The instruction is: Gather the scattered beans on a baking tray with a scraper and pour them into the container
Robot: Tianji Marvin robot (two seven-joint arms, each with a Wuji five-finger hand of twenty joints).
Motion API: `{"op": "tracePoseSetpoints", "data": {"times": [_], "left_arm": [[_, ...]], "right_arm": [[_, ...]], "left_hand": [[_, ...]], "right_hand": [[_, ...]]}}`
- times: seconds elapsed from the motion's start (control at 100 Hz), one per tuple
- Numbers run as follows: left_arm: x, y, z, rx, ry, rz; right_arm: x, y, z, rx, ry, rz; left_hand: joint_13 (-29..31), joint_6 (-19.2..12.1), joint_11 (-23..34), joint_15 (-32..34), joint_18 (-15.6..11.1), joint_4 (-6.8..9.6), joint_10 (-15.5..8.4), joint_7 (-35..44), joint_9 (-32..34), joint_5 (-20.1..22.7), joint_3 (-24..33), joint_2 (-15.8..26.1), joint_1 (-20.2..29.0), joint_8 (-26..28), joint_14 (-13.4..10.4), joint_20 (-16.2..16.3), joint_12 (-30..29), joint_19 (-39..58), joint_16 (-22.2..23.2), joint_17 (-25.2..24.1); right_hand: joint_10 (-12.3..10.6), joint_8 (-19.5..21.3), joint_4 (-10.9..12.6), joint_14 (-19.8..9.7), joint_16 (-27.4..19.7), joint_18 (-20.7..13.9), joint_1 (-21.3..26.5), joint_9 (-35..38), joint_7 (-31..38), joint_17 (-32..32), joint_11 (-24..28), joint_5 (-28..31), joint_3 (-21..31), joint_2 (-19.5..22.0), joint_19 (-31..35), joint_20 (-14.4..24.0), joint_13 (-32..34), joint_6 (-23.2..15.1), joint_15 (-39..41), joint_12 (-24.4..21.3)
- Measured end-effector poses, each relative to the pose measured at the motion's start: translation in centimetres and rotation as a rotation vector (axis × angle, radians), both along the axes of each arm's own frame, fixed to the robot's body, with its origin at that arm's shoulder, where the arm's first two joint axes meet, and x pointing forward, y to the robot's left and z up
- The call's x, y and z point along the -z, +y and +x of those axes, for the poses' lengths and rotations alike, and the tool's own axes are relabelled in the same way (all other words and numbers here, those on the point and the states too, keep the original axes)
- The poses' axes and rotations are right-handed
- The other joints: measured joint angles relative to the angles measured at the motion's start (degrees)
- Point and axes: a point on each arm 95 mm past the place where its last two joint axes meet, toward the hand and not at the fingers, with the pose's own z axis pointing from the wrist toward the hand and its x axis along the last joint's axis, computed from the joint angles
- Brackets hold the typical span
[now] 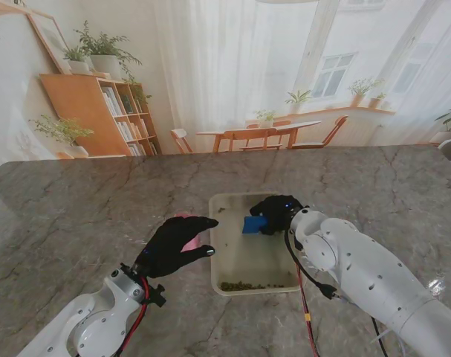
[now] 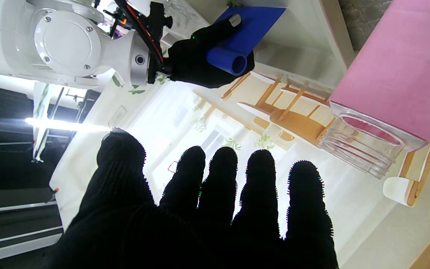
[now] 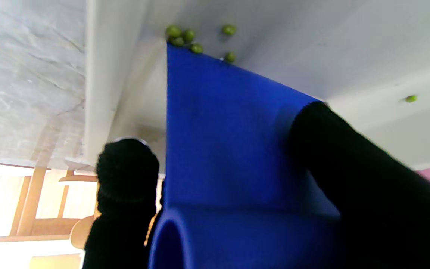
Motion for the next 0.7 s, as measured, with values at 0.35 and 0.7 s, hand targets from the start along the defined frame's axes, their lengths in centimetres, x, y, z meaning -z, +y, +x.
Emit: {"op": "tracePoseSetpoints", "data": {"times": [0.35, 0.7], "left_arm": [[0.0, 0.1, -0.1, -0.005, -0.006, -0.002], [-0.1, 0.2, -0.1, -0.008, -0.01, -0.001]], "right_arm": [[-0.5, 0.3, -2.5, 0.036, 0.127, -0.005], [-0.6, 0.1, -4.4, 0.016, 0.165, -0.018]], "left_hand": [[0.01, 0.0, 0.0, 0.0, 0.0, 0.0, 0.0, 0.0, 0.0, 0.0, 0.0, 0.0, 0.0, 0.0, 0.0, 0.0, 0.0, 0.0, 0.01, 0.0], [0.02, 0.0, 0.0, 0.0, 0.0, 0.0, 0.0, 0.0, 0.0, 0.0, 0.0, 0.0, 0.0, 0.0, 0.0, 0.0, 0.0, 0.0, 0.01, 0.01]], "right_hand": [[-0.75, 0.0, 0.0, -0.16, 1.54, -1.29, -1.2, 3.81, 0.72, 3.06, -0.02, 1.29, 1.06, -0.8, 2.74, 1.22, 3.02, -0.72, 2.28, 1.24], [-0.99, 0.0, 0.02, -0.31, 2.33, -1.3, -1.21, 4.14, 0.97, 2.85, -0.53, 1.29, 1.06, -0.76, 2.74, 1.23, 3.21, -0.72, 2.77, 1.99]]}}
